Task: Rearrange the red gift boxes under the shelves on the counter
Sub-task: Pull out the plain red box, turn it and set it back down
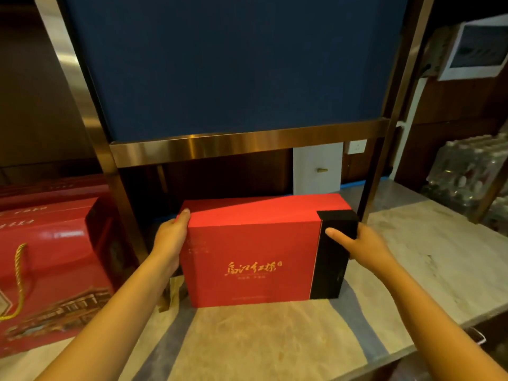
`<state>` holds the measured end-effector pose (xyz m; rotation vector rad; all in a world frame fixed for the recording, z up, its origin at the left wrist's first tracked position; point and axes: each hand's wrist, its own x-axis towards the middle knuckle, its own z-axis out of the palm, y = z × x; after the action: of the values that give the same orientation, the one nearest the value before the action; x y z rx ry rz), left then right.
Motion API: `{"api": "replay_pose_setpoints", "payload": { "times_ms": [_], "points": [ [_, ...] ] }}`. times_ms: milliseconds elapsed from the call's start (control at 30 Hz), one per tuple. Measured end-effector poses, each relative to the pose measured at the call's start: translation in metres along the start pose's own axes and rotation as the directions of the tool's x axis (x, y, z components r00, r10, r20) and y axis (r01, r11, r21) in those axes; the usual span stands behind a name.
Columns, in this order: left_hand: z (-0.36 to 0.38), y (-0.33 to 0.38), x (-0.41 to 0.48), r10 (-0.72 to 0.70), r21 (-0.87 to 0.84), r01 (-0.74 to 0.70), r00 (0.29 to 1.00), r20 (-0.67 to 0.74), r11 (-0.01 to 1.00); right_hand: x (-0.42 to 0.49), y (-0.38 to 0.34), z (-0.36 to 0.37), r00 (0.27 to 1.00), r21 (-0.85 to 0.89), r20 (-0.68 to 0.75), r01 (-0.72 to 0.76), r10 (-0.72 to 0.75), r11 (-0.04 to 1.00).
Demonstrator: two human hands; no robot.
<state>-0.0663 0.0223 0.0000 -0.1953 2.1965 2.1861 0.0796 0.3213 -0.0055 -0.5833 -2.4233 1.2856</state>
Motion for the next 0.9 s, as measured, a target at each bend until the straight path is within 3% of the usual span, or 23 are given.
{"api": "replay_pose_setpoints", "payload": {
  "times_ms": [367,900],
  "points": [
    [0.018,-0.001,-0.005,0.008,-0.038,-0.015,0.987,-0.161,0.999,0.064,0.013,0.006,0.999,0.079,0.05,0.014,-0.018,0.997],
    [0.018,0.0,0.007,0.023,-0.021,-0.029,0.977,-0.211,0.999,0.087,0.023,0.022,0.993,0.091,0.012,0.113,-0.115,0.989]
  ]
}}
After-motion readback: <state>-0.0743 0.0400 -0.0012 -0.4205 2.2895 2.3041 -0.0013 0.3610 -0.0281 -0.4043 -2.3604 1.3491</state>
